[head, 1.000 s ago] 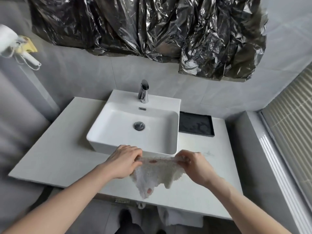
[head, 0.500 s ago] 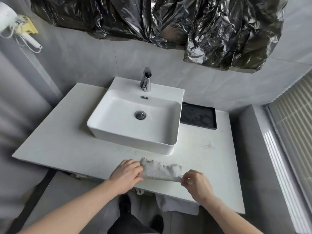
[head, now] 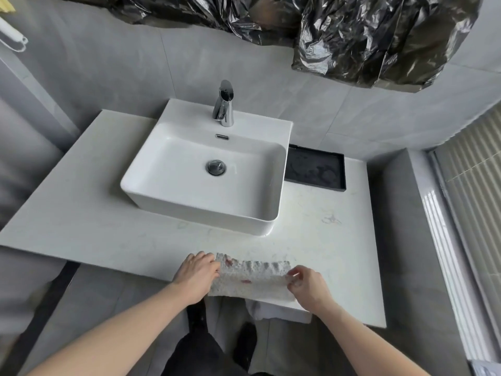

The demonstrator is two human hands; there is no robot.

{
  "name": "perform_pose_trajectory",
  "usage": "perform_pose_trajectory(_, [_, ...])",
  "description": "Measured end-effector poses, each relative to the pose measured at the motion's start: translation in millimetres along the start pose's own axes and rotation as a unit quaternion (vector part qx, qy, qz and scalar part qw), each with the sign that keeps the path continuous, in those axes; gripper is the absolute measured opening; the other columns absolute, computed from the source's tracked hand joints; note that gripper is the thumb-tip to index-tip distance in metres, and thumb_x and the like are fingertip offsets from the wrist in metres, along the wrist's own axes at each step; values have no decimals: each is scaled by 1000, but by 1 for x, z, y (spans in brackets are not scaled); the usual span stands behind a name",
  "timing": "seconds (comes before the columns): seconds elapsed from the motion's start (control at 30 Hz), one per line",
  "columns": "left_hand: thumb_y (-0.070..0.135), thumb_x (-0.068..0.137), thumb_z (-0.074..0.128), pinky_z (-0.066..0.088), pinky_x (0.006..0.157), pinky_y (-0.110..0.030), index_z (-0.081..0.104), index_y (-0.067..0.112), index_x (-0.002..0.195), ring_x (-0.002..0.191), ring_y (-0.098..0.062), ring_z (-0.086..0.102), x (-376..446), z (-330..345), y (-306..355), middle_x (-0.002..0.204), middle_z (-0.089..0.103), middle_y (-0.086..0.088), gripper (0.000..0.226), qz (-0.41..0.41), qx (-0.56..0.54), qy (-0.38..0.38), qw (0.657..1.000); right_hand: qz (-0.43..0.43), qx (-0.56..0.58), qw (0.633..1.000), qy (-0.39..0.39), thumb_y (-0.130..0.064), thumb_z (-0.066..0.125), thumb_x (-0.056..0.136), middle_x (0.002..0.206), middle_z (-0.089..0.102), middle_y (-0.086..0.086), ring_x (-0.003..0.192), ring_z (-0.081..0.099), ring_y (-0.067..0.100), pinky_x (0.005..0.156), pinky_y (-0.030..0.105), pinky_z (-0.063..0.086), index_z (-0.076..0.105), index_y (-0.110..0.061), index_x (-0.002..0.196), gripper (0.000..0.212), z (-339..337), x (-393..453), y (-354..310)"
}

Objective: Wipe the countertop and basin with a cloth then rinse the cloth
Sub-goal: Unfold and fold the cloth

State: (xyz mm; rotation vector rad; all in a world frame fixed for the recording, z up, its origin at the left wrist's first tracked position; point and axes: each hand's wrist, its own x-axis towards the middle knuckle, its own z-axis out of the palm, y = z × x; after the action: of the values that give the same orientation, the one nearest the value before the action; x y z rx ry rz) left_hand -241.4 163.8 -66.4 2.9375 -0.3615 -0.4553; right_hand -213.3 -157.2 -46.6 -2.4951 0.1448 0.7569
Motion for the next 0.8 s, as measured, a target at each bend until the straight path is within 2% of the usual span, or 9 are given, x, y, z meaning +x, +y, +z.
perform_pose_trajectory(0.13, [25, 104, 51, 38, 89, -37, 63, 24, 109, 109, -22, 54, 27, 5, -4, 110, 59, 3, 13, -16, 15, -25, 999, 45, -1, 999, 4, -17, 61, 88, 81, 72, -10, 72, 67, 15, 65, 27, 52, 70, -29, 105, 22, 4, 26, -8])
perform_pose_trajectory(0.23, [22, 103, 52, 38, 91, -36, 62, 26, 111, 110, -22, 53, 42, 13, -6, 113, 58, 3, 14, -38, 24, -50, 998, 72, -18, 997, 0, -17, 60, 90, 98, 74, -8, 89, 68, 18, 75, 30, 55, 67, -28, 119, 32, 12, 41, -8])
perform_pose_trajectory(0.33, [18, 96, 59, 41, 92, -37, 58, 25, 115, 110, -22, 53, 51, 19, -6, 116, 56, 1, 20, -67, 21, -46, 996, 69, -69, 995, -4, -20, 65, 92, 133, 59, -1, 123, 56, 24, 96, 35, 51, 47, -24, 142, 54, 20, 46, -6])
perform_pose_trajectory(0.43, [14, 85, 64, 45, 90, -37, 56, 23, 115, 106, -23, 53, 49, 22, 1, 114, 51, 0, 33, -68, 2, -14, 998, 98, -57, 993, 7, -23, 67, 94, 144, 44, 6, 133, 45, 31, 106, 40, 45, 32, -19, 152, 68, 30, 43, -5])
perform_pose_trajectory(0.5, [11, 82, 61, 46, 92, -36, 56, 24, 118, 105, -21, 53, 42, 27, 9, 114, 50, 2, 38, -30, -19, -24, 999, 126, -20, 992, 21, -27, 65, 95, 144, 45, 9, 134, 45, 33, 109, 41, 42, 33, -18, 152, 66, 38, 39, -2])
perform_pose_trajectory(0.57, [10, 88, 53, 43, 104, -36, 55, 25, 123, 115, -20, 50, 33, 35, 17, 121, 49, 3, 38, 3, -45, -59, 997, 143, 20, 989, 27, -31, 64, 95, 139, 52, 10, 133, 46, 34, 108, 43, 41, 38, -19, 146, 59, 44, 38, 0])
perform_pose_trajectory(0.63, [12, 92, 50, 39, 111, -37, 54, 25, 126, 123, -20, 46, 30, 40, 21, 128, 50, 3, 36, -14, -75, -87, 993, 163, 45, 985, 31, -35, 65, 94, 132, 58, 8, 130, 48, 32, 105, 42, 43, 45, -19, 137, 50, 47, 40, 0])
perform_pose_trajectory(0.73, [14, 93, 50, 40, 110, -35, 56, 28, 126, 122, -17, 46, 34, 38, 25, 129, 50, 6, 36, -50, -107, -91, 989, 180, 40, 983, 23, -35, 62, 93, 126, 59, 6, 123, 52, 27, 103, 39, 46, 59, -17, 126, 38, 46, 44, -3])
perform_pose_trajectory(0.8, [13, 91, 51, 42, 109, -34, 57, 30, 126, 123, -15, 46, 34, 33, 25, 128, 50, 10, 39, -63, -133, -77, 986, 177, 67, 982, 27, -32, 62, 89, 113, 63, 1, 107, 61, 22, 96, 39, 53, 62, -17, 112, 27, 43, 43, -8])
